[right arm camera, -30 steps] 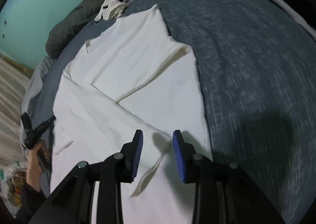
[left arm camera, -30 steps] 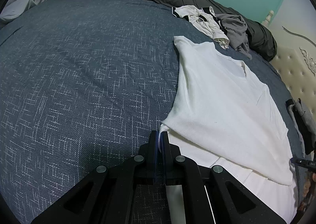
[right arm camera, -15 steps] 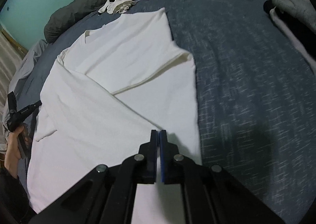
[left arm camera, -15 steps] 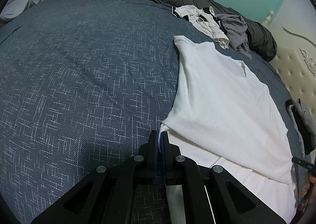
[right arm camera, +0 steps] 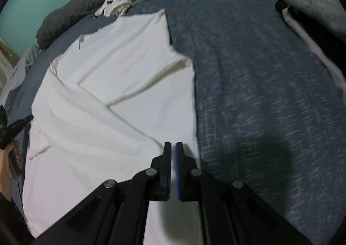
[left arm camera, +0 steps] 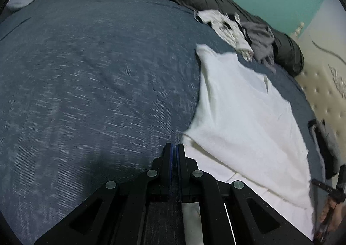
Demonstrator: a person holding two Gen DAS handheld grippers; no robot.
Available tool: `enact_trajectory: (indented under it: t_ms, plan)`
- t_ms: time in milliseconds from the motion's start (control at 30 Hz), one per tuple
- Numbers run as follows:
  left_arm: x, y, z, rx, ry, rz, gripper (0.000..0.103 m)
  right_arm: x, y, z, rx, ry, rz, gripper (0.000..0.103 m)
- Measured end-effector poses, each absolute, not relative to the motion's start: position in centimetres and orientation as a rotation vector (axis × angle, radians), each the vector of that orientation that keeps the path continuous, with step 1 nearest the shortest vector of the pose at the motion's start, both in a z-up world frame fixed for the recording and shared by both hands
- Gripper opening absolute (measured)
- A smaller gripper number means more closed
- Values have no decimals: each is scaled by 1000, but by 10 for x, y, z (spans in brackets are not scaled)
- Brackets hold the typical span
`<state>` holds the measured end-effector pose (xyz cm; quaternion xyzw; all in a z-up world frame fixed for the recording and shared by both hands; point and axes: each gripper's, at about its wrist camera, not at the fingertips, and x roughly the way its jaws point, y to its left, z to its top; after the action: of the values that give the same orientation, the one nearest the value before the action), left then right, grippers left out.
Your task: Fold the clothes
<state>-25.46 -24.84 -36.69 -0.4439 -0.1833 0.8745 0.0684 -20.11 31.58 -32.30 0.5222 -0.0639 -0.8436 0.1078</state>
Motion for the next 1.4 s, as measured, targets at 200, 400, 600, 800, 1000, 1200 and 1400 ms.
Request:
enact_trajectory:
  t_ms: [200, 400, 600, 800, 1000, 1200, 1400]
  plan:
    - [-248, -262, -346, -1204, -731, 2628, 6, -215, 304, -294, 1435, -233, -2477, 4]
    - [-260, -250, -353, -1228, -718, 2585, 6, -224, 255, -295, 1340, -310, -2409, 9]
    - [-274, -256, -347, -1239, -730, 2573, 10, -217, 216, -324, 1309, -320, -2364, 11]
    - [-336, -241, -336, -1307, -692, 2556, 20, -207, 210, -334, 1269, -294, -2339, 11]
    - [-413, -219, -333, -1407, -623, 2551, 21, -213, 223, -330, 1248, -277, -2342, 12]
    - [-453, -206, -341, -1497, -558, 2572, 22, -220, 237, -328, 1217, -319, -2357, 28]
    - [-469, -204, -348, -1531, -579, 2566, 21, -223, 240, -331, 1218, -368, -2328, 28]
